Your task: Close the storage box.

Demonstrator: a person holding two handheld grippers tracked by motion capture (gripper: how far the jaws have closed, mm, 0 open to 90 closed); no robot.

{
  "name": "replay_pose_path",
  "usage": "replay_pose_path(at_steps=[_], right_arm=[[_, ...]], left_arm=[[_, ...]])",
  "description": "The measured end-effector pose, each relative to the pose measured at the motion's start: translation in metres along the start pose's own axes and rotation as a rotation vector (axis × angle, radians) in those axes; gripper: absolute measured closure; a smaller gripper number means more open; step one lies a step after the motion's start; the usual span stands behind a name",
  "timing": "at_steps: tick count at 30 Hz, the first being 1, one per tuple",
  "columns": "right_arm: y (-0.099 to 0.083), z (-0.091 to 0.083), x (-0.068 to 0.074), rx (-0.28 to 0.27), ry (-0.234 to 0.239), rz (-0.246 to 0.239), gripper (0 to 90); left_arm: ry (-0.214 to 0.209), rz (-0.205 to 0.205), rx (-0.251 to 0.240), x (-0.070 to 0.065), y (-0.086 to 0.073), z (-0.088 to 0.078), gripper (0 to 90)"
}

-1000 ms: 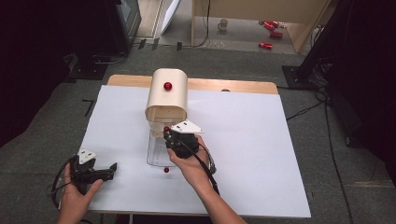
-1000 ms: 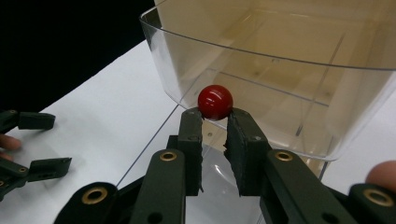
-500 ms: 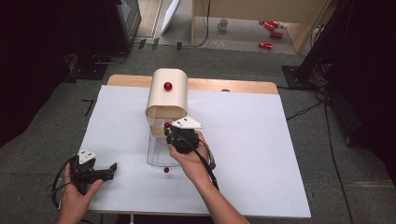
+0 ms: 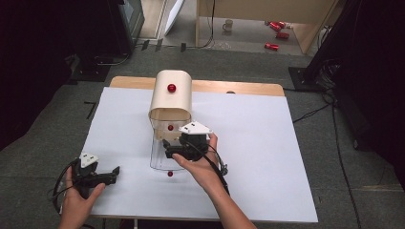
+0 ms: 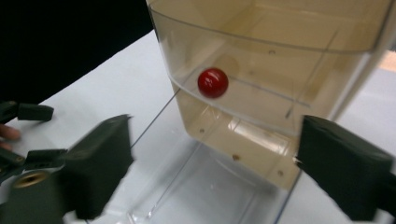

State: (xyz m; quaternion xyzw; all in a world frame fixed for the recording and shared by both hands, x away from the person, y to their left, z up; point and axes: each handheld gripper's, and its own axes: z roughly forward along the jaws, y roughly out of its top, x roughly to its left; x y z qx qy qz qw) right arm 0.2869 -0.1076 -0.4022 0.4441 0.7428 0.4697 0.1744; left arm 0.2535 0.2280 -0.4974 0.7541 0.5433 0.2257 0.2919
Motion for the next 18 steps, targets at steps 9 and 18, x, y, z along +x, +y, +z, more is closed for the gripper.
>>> replay_pose_path(at_steps=[9, 18], right_arm=[[-0.018, -0.026, -0.005, 0.007, -0.013, 0.006, 0.0], [-0.049, -0.043, 0.004, 0.009, -0.018, 0.009, 0.0]], left_arm=[[0.000, 0.002, 0.003, 0.000, 0.000, 0.000, 0.0], [0.000, 0.000, 0.001, 0.000, 0.000, 0.000, 0.0]])
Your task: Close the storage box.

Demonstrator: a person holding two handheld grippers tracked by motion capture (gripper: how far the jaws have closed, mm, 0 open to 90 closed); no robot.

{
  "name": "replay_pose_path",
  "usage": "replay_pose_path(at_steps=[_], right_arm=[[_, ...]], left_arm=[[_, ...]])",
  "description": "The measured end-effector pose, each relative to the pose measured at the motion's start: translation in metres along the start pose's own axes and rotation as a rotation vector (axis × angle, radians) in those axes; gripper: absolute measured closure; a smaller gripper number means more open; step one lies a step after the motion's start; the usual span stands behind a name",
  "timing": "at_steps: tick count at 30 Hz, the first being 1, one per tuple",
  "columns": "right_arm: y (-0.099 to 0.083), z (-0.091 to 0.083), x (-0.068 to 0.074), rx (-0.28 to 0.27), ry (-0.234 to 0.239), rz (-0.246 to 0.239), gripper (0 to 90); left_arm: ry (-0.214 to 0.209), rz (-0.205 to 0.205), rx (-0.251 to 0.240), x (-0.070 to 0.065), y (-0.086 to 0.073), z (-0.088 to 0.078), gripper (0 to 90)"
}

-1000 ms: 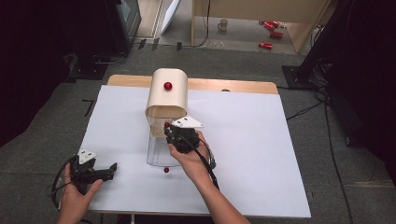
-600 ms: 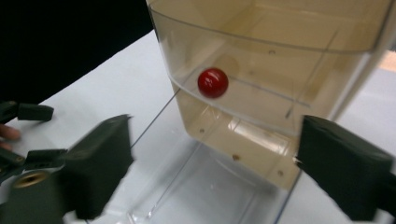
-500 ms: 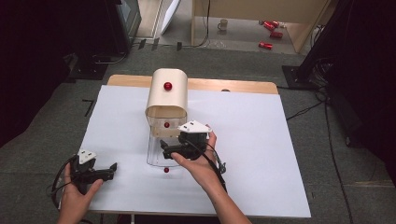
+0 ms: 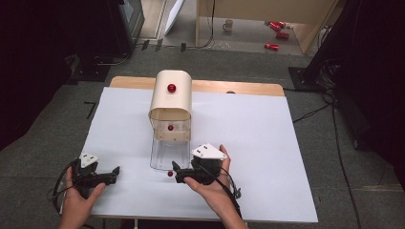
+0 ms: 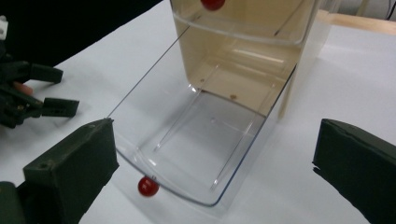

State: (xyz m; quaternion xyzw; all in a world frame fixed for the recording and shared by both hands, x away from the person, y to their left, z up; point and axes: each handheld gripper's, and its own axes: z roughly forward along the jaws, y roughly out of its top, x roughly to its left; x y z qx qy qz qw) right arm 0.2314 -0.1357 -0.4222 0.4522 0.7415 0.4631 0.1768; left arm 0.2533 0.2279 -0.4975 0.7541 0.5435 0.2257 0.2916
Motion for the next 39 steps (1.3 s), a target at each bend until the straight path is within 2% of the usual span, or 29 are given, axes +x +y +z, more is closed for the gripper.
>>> replay_pose_path(at_steps=[10, 11, 16, 25, 26, 30, 31, 33, 34, 39], right_arm=[[-0.028, -0.003, 0.009, 0.029, 0.001, 0.009, 0.0], [-0.035, 0.000, 0.012, 0.042, -0.004, 0.005, 0.0], [-0.047, 0.009, 0.018, 0.075, -0.001, 0.011, 0.0], [-0.061, 0.024, 0.027, 0.098, -0.016, 0.033, 1.3], [-0.064, 0.028, 0.031, 0.098, -0.038, 0.036, 5.5], [-0.067, 0.031, 0.035, 0.095, -0.056, 0.032, 10.1], [-0.068, 0.032, 0.036, 0.094, -0.073, 0.035, 14.6], [-0.069, 0.032, 0.036, 0.096, -0.072, 0.037, 16.3], [-0.071, 0.034, 0.036, 0.104, -0.085, 0.053, 22.1], [-0.073, 0.033, 0.036, 0.100, -0.111, 0.088, 29.7]], left_arm=[[0.000, 0.000, 0.000, 0.000, 0.000, 0.000, 0.0], [0.000, 0.000, 0.000, 0.000, 0.000, 0.000, 0.0], [0.000, 0.000, 0.000, 0.000, 0.000, 0.000, 0.0], [0.000, 0.001, 0.000, 0.000, 0.000, 0.000, 0.0], [0.000, 0.001, -0.001, 0.000, 0.000, 0.000, 0.0], [0.000, 0.001, -0.001, 0.000, 0.000, 0.000, 0.0], [0.000, 0.001, -0.001, 0.000, 0.000, 0.000, 0.0], [0.000, 0.001, -0.001, 0.000, 0.000, 0.000, 0.0], [0.000, 0.001, -0.001, 0.000, 0.000, 0.000, 0.0], [0.000, 0.001, -0.001, 0.000, 0.000, 0.000, 0.0]])
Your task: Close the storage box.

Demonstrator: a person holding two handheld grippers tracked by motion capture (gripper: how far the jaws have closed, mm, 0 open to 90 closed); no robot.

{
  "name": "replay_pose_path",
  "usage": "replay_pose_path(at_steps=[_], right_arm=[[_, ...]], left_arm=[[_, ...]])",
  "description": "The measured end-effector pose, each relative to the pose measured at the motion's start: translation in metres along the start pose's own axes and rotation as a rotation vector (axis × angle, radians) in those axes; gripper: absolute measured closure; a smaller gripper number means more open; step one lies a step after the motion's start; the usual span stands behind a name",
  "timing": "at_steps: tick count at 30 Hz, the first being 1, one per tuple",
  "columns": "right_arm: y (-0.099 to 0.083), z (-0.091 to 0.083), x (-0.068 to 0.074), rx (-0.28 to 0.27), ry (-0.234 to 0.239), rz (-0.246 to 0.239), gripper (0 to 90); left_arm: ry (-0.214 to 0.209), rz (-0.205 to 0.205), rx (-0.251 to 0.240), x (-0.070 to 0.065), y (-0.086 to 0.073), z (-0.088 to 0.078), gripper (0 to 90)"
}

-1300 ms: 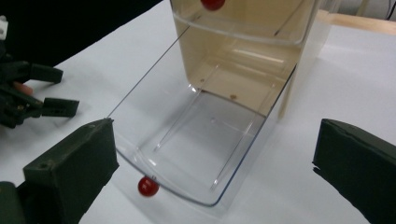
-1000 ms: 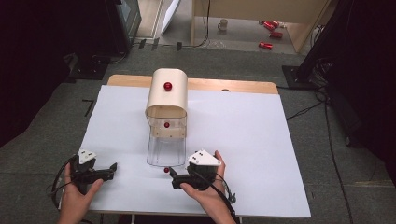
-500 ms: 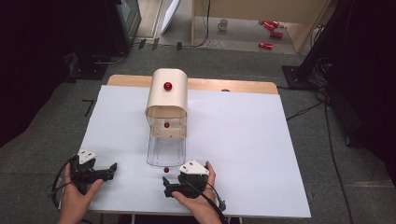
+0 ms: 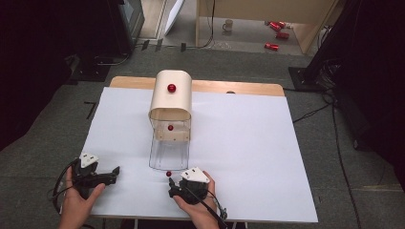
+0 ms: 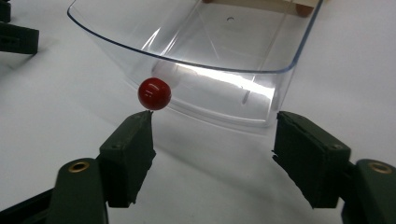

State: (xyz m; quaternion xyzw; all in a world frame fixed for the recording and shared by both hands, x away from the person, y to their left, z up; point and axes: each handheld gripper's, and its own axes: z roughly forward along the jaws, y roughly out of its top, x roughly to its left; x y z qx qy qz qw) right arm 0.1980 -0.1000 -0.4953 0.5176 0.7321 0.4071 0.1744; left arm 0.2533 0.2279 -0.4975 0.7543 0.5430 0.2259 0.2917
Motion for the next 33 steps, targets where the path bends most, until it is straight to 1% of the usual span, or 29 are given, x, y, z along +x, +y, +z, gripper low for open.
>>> replay_pose_path(at_steps=[2, 3, 4, 6, 7, 8, 9, 10, 11, 12, 13, 14, 17, 18, 19, 20, 21, 26, 28, 31, 33], right_arm=[[-0.001, 0.000, 0.000, 0.002, -0.003, 0.006, 30.9], [-0.002, -0.002, 0.000, 0.002, -0.010, 0.018, 35.2], [-0.002, -0.002, 0.000, 0.002, -0.010, 0.018, 35.2], [-0.003, -0.003, 0.002, 0.003, -0.026, 0.020, 38.8], [-0.003, -0.003, 0.002, 0.003, -0.026, 0.020, 38.8], [-0.003, -0.003, 0.003, 0.000, -0.025, 0.018, 41.1], [-0.003, -0.003, 0.005, -0.003, -0.020, 0.015, 47.1], [-0.003, -0.003, 0.005, -0.003, -0.020, 0.015, 47.1], [-0.004, -0.002, 0.007, -0.009, -0.007, 0.010, 53.4], [-0.004, -0.002, 0.007, -0.009, -0.007, 0.010, 53.4], [-0.004, -0.002, 0.008, -0.009, -0.005, 0.006, 55.3], [-0.004, -0.001, 0.011, -0.011, 0.001, -0.001, 58.3], [-0.003, 0.001, 0.016, -0.012, 0.031, -0.012, 62.9], [-0.003, 0.001, 0.016, -0.012, 0.031, -0.012, 62.9], [-0.002, 0.002, 0.018, -0.013, 0.035, -0.021, 65.4], [-0.002, 0.002, 0.018, -0.013, 0.035, -0.021, 65.4], [-0.002, 0.004, 0.021, -0.017, 0.036, -0.022, 67.3], [0.000, 0.005, 0.025, -0.025, 0.030, -0.030, 70.2], [0.000, 0.005, 0.025, -0.025, 0.029, -0.032, 71.0], [0.001, 0.006, 0.026, -0.021, 0.032, -0.037, 74.6], [0.001, 0.006, 0.027, -0.020, 0.032, -0.038, 74.6]], left_arm=[[0.000, 0.000, 0.000, 0.000, 0.000, 0.000, 0.0], [0.000, 0.000, 0.000, 0.000, 0.000, 0.000, 0.0], [0.000, 0.000, 0.000, 0.000, 0.000, 0.000, 0.0], [0.000, 0.000, 0.000, 0.000, 0.000, 0.000, 0.0], [0.000, 0.000, 0.000, 0.000, 0.000, 0.000, 0.0], [0.000, 0.000, 0.000, 0.000, 0.000, 0.000, 0.0], [0.000, 0.000, 0.000, 0.000, 0.000, 0.000, 0.0], [0.000, 0.000, 0.000, 0.000, 0.000, 0.000, 0.0], [0.000, 0.000, 0.000, 0.000, 0.000, 0.000, 0.0], [0.000, 0.000, 0.000, 0.000, 0.000, 0.000, 0.0], [0.000, 0.000, 0.000, 0.000, 0.000, 0.000, 0.0], [0.000, 0.000, 0.000, 0.000, 0.000, 0.000, 0.0], [0.000, 0.000, 0.000, 0.000, 0.000, 0.000, 0.0], [0.000, 0.000, 0.000, 0.000, 0.000, 0.000, 0.0], [0.000, 0.000, 0.000, 0.000, 0.000, 0.000, 0.0], [0.000, 0.000, 0.000, 0.000, 0.000, 0.000, 0.0], [0.000, 0.000, 0.000, 0.000, 0.000, 0.000, 0.0], [0.000, 0.000, 0.000, 0.000, 0.000, 0.000, 0.0], [0.000, 0.000, 0.000, 0.000, 0.000, 0.000, 0.0], [0.000, 0.000, 0.000, 0.000, 0.000, 0.000, 0.0], [0.000, 0.000, 0.000, 0.000, 0.000, 0.000, 0.0]])
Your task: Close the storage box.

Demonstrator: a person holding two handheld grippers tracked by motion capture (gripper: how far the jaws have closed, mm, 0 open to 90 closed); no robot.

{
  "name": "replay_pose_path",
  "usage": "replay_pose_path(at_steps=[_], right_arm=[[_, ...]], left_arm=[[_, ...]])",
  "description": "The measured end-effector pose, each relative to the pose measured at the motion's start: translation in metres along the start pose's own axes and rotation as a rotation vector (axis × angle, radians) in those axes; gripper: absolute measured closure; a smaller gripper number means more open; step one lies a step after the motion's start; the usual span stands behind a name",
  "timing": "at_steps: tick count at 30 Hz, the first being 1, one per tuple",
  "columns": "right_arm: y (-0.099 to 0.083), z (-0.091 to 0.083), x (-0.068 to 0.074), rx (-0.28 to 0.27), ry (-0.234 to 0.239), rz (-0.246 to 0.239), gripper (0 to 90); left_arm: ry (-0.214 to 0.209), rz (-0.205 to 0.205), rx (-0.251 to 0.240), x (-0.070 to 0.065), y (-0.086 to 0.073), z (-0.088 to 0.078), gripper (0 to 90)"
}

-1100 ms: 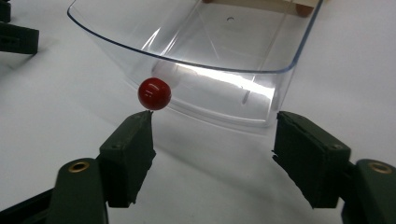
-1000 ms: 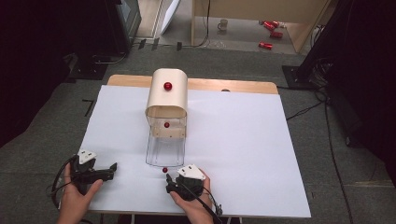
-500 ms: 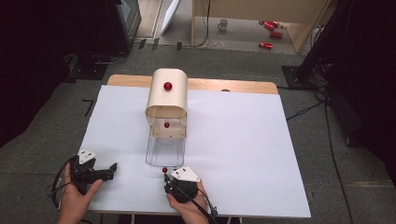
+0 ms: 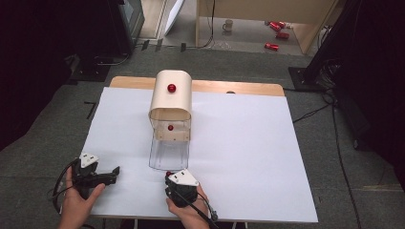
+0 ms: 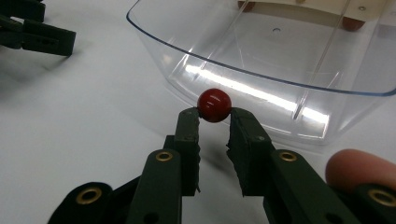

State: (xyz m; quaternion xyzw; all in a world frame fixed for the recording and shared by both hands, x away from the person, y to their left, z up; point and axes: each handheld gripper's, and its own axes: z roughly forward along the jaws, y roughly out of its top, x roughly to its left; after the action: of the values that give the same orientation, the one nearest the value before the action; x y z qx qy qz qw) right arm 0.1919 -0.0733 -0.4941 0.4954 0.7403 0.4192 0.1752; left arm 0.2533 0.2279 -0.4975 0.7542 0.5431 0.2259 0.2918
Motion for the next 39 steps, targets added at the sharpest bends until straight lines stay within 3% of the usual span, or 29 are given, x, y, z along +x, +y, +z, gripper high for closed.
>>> replay_pose_path(at_steps=[9, 26, 39], right_arm=[[0.002, 0.001, -0.003, 0.004, 0.020, 0.003, 75.1], [0.020, -0.004, -0.010, -0.024, 0.007, 0.009, 76.1], [0.039, 0.010, -0.019, -0.016, -0.005, 0.005, 76.2]], left_arm=[[0.000, 0.000, 0.000, 0.000, 0.000, 0.000, 0.0], [0.000, 0.000, 0.000, 0.000, 0.000, 0.000, 0.0], [0.000, 0.000, 0.000, 0.000, 0.000, 0.000, 0.0]])
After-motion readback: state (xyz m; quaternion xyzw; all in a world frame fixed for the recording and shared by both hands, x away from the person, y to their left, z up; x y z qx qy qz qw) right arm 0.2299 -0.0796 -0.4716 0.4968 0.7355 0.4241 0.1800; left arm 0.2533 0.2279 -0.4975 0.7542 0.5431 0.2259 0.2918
